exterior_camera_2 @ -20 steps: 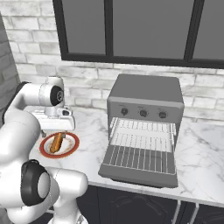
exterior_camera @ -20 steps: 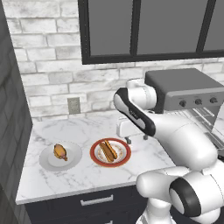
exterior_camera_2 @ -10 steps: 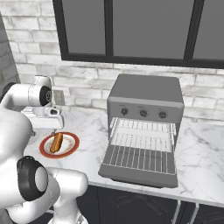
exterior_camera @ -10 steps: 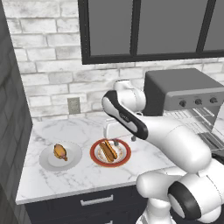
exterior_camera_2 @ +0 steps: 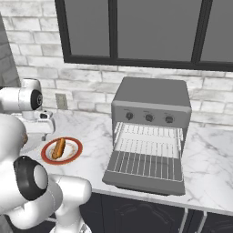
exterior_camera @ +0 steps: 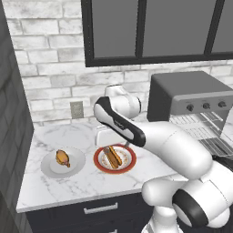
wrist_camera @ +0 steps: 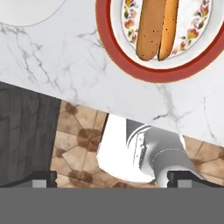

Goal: Open the toaster oven door. Place the hotdog bun on the top rack in the toaster oven and place the chicken drumstick on the bottom rack.

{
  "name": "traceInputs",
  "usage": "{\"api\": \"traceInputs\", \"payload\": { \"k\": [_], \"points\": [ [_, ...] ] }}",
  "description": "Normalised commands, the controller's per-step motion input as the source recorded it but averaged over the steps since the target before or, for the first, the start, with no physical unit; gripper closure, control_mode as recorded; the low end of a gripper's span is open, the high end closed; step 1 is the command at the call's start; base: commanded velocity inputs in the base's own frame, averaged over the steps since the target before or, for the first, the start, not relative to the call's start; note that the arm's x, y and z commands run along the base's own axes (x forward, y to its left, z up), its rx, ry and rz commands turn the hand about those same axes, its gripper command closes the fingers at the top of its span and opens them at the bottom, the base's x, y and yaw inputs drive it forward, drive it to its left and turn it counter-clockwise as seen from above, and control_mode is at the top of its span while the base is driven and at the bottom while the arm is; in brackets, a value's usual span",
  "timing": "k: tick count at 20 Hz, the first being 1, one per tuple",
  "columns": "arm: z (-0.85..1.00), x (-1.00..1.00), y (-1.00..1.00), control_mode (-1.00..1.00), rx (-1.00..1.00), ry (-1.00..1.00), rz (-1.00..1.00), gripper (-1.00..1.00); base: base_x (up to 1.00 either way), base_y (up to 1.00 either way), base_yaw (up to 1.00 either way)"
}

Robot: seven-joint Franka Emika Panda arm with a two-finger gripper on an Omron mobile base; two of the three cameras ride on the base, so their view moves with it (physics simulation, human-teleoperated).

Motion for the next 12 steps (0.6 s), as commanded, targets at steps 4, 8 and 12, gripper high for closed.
{"api": "traceInputs", "payload": {
  "k": [4, 8, 12],
  "points": [
    [-0.03, 0.04, 0.48, -1.0, 0.03, 0.0, 0.0, -1.0, 0.0, 0.0, 0.0],
    [-0.07, 0.13, 0.44, -1.0, 0.0, -0.04, 0.0, -1.0, 0.0, 0.0, 0.0],
    [-0.17, 0.15, 0.3, -1.0, 0.0, -0.02, 0.01, -1.0, 0.0, 0.0, 0.0]
  ]
}}
